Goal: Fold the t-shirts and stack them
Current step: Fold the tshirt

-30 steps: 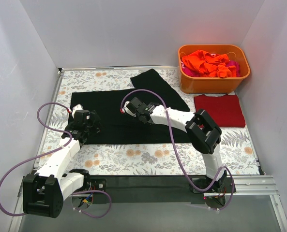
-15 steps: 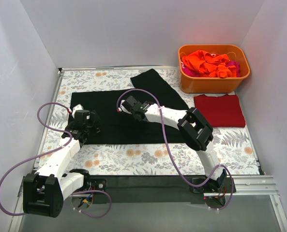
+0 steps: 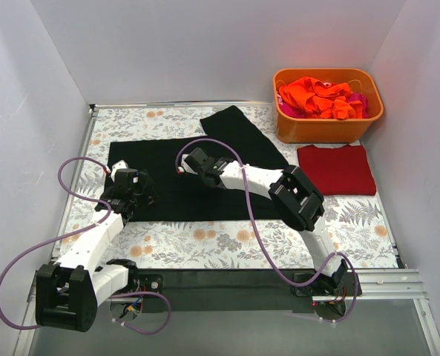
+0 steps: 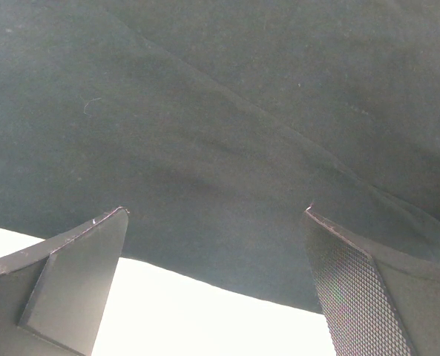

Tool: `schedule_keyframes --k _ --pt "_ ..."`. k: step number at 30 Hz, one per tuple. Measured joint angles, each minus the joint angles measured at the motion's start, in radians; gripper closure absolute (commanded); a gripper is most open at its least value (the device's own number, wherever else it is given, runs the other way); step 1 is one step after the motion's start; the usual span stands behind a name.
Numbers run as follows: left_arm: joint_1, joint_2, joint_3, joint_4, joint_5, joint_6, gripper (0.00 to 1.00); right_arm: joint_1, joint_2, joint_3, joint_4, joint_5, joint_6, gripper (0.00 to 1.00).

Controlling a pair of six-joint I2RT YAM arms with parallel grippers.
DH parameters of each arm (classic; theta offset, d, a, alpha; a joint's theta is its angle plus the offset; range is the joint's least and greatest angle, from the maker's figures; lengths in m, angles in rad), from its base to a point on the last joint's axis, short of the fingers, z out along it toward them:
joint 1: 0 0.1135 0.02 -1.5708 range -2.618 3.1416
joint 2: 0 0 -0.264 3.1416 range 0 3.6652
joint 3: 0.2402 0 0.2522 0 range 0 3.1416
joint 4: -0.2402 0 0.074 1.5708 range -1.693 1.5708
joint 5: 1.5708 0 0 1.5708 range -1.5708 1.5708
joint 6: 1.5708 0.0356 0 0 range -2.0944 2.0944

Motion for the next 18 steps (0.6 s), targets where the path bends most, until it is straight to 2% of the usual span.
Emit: schedule_keyframes --k 18 --pt "0.000 0.009 0.000 0.000 0.003 0.000 0.04 0.054 0.001 -0.003 0.077 0.005 -0.068 0.91"
